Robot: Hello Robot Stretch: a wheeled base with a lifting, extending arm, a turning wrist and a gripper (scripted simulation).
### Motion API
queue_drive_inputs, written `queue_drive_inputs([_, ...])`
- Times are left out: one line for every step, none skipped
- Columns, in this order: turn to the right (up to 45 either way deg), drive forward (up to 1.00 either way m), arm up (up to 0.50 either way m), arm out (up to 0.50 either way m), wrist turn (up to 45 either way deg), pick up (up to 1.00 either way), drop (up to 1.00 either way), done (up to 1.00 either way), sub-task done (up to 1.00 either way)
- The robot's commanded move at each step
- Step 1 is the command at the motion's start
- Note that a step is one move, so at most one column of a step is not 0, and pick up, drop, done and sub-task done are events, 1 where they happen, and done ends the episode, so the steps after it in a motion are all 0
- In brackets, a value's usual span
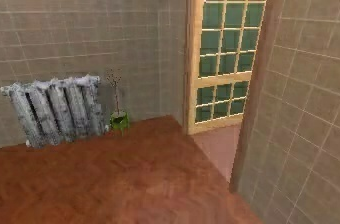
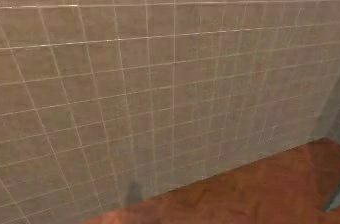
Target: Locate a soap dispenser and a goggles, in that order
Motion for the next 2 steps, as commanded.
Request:
queue_drive_inputs([0.0, 1.0, 0.0, 0.0, 0.0, 0.0, 0.0, 0.0, 0.0])
queue_drive_inputs([-6.0, 0.0, 0.0, 0.0, 0.0, 0.0, 0.0, 0.0, 0.0])
